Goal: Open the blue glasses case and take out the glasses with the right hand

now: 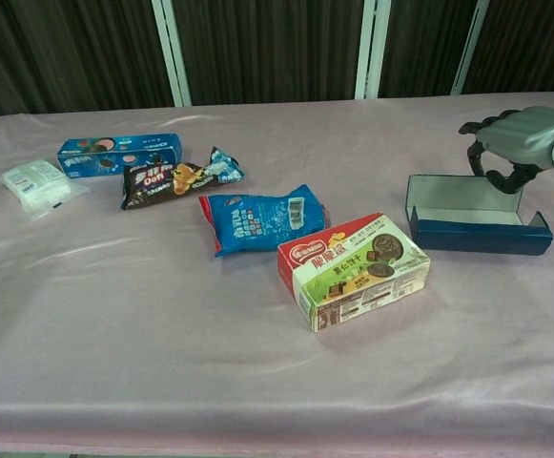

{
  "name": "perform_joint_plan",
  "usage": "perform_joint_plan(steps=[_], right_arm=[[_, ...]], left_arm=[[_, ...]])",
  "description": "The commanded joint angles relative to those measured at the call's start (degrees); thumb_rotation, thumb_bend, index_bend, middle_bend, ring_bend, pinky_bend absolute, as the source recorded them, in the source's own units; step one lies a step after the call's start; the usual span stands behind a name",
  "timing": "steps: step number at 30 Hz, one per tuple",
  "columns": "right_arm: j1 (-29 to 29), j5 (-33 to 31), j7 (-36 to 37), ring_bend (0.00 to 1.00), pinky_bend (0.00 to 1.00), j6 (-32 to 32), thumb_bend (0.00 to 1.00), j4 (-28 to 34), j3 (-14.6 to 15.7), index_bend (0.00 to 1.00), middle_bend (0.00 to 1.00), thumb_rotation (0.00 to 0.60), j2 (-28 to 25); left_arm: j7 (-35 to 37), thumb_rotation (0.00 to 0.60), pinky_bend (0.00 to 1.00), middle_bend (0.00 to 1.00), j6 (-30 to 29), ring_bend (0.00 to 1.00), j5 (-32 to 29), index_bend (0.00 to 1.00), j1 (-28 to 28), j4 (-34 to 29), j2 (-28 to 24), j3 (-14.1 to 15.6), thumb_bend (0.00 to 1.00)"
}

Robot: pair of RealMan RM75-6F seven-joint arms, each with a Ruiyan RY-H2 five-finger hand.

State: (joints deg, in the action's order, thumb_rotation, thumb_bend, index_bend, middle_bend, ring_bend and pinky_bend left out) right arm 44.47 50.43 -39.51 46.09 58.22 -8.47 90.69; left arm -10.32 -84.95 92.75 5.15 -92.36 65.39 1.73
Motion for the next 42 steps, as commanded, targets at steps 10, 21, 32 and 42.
perform_joint_plan(steps=[10,21,32,42], right_arm=[[-2.33,5.04,6.39,0.00,0.00,4.97,0.45,8.29,-0.96,0.16,0.00,0.600,-5.60],[-7.82,17.39,15.57,0.00,0.00,6.00,0.45,28.57,6.74,0.33,0.00,0.600,-16.94],[-5.94,13.33,13.53,0.00,0.00,2.13,0.44,25.97,6.15,0.35,0.00,0.600,-13.43],[-4.76,10.85,11.14,0.00,0.00,1.08,0.45,28.13,6.47,0.35,0.00,0.600,-12.33]], left_arm=[[-0.27,0.600,0.00,0.00,0.27,0.00,-0.17,0.00,0.16,-0.13,0.09,-0.04,0.39],[0.26,0.600,0.00,0.00,-0.43,0.00,0.62,0.00,-0.08,-0.17,-0.13,0.29,0.39],[1.67,0.600,0.00,0.00,-1.23,0.00,1.08,0.00,-0.37,0.01,-0.63,0.40,0.39],[2.17,0.600,0.00,0.00,-1.46,0.00,1.27,0.00,-0.41,0.14,-0.77,0.37,0.39]])
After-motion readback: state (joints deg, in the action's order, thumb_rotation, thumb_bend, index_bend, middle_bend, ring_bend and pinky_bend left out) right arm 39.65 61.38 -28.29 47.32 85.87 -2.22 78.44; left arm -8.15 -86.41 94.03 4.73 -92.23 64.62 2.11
